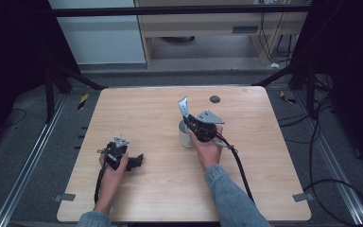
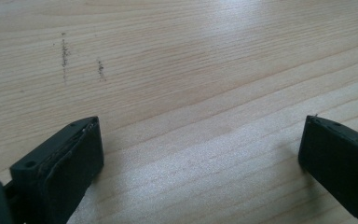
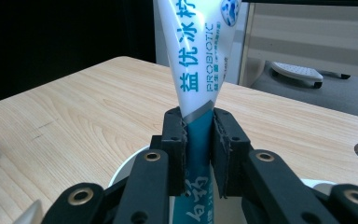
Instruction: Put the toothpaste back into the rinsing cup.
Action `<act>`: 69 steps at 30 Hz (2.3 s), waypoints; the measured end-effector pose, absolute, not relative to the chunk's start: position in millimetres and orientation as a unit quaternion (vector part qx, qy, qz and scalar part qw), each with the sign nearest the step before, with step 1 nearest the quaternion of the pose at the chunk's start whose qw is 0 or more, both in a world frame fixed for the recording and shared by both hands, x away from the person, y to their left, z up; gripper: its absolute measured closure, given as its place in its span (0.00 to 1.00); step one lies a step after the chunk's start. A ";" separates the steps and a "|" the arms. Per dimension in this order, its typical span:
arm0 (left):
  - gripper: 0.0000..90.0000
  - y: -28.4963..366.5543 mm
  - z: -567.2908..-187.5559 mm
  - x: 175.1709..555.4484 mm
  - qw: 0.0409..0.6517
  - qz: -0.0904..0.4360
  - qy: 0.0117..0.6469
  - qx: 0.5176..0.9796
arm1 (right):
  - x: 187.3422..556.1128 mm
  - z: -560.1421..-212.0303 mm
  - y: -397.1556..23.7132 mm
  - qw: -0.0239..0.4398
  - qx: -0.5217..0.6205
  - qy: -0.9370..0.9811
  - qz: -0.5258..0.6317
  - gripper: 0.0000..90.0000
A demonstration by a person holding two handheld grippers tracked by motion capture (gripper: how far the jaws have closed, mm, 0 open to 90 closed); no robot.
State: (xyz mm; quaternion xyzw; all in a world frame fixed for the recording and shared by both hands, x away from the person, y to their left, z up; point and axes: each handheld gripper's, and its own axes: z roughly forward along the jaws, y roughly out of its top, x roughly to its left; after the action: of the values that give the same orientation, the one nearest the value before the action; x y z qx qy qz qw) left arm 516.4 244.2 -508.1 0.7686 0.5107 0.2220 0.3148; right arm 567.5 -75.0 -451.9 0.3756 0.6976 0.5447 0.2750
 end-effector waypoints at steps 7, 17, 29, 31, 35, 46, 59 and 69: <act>0.00 244.2 -508.1 516.4 0.315 0.222 0.511 0.769 | 568.6 -452.2 -75.9 0.274 0.376 0.699 0.543 0.84; 0.00 244.2 -508.1 516.4 0.315 0.222 0.511 0.769 | 569.6 -453.1 -76.5 0.274 0.379 0.700 0.540 0.80; 0.00 244.2 -508.1 516.4 0.315 0.222 0.511 0.769 | 570.0 -453.0 -77.7 0.277 0.382 0.700 0.537 0.74; 0.00 244.2 -508.1 516.4 0.315 0.222 0.511 0.769 | 570.0 -453.1 -77.9 0.276 0.383 0.699 0.536 0.72; 0.00 244.2 -508.1 516.4 0.315 0.222 0.511 0.769 | 570.0 -453.4 -78.4 0.276 0.383 0.701 0.535 0.71; 0.00 244.2 -508.1 516.4 0.315 0.222 0.511 0.769 | 569.0 -453.3 -79.9 0.277 0.383 0.703 0.532 0.68; 0.00 244.2 -508.1 516.4 0.315 0.222 0.511 0.769 | 565.8 -449.6 -82.4 0.280 0.381 0.705 0.529 0.66; 0.00 244.2 -508.1 516.4 0.315 0.222 0.511 0.769 | 563.6 -447.4 -84.8 0.281 0.380 0.705 0.529 0.64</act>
State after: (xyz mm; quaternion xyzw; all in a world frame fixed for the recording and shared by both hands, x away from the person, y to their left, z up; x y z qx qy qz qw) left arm 516.4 244.2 -508.1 0.7687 0.5108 0.2218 0.3148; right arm 563.6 -84.8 -447.4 0.3796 0.7050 0.5293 0.2806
